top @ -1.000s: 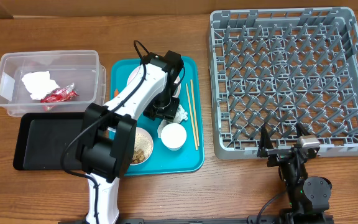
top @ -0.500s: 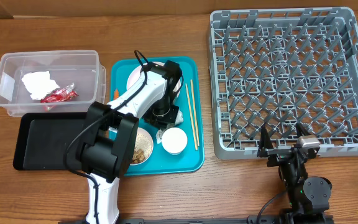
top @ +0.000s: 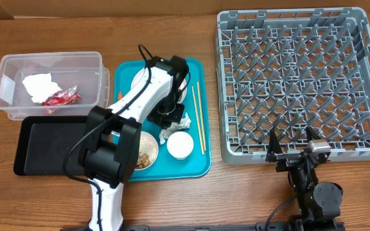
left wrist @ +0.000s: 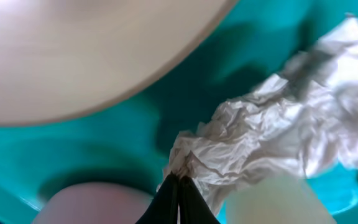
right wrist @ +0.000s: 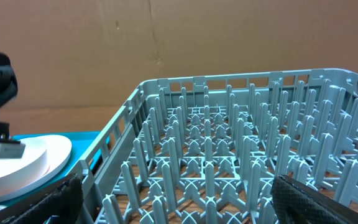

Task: Sort waste into correct bins and load items into the dishwasher
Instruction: 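Reach the left gripper to the crumpled foil and grasp it, then carry the foil left and release it into the clear bin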

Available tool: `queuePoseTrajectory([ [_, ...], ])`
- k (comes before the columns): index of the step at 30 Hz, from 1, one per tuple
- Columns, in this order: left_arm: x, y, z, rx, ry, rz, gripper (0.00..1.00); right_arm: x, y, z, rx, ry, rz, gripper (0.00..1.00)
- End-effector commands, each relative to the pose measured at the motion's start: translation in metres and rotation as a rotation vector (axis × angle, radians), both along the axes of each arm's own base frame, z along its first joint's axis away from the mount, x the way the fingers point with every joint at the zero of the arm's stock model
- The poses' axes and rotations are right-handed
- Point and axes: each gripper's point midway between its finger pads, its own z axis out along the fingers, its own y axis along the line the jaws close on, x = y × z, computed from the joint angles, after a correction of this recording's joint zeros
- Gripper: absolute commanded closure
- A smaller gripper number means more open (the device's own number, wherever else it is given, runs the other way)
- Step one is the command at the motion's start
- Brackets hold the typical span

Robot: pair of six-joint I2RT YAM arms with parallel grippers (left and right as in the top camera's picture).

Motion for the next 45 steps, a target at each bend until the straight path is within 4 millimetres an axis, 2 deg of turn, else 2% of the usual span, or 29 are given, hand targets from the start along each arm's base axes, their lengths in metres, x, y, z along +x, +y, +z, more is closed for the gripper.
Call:
queuePoseTrajectory([
  [1,0.014,-0.001,0.015,0.013,-0.043,0.001,0.96,0.0,-0.001,-0.001,-0.002,-0.006,-0.005,0.0],
  [11,0.019,0.003,0.049,0.004,-0.064,0.01,0.96,0.0,-0.001,-0.001,-0.002,-0.006,-0.005,0.0],
  [17,0.032,0.017,0.081,-0.027,-0.137,0.062,0.96,0.0,-0.001,-0.001,-0.002,-0.006,-0.005,0.0],
  [21,0.045,0.033,0.107,-0.052,-0.212,0.116,0.96,0.0,-0.001,-0.001,-0.002,-0.006,-0.005,0.0],
  [25,0.059,0.063,0.134,-0.071,-0.3,0.217,0.96,0.0,-0.001,-0.001,-0.002,-0.006,-0.005,0.0],
  [28,0.069,0.092,0.152,-0.077,-0.363,0.314,0.96,0.0,-0.001,-0.001,-0.002,-0.006,-0.005,0.0],
  [29,0.071,0.103,0.156,-0.077,-0.381,0.351,0.96,0.0,-0.001,-0.001,-0.002,-0.006,-0.005,0.0],
  [30,0.076,0.122,0.162,-0.074,-0.406,0.413,0.96,0.0,-0.001,-0.002,-0.002,-0.005,-0.005,0.0],
  [39,0.085,0.217,0.169,-0.039,-0.479,0.718,0.96,0.0,-0.001,-0.001,-0.002,-0.006,-0.005,0.0],
  [43,0.09,0.238,0.171,-0.035,-0.517,0.8,0.96,0.0,-0.001,-0.001,-0.002,-0.006,-0.005,0.0],
  [45,0.096,0.241,0.172,-0.039,-0.544,0.808,0.96,0.0,-0.001,-0.001,-0.002,-0.006,-0.005,0.0],
])
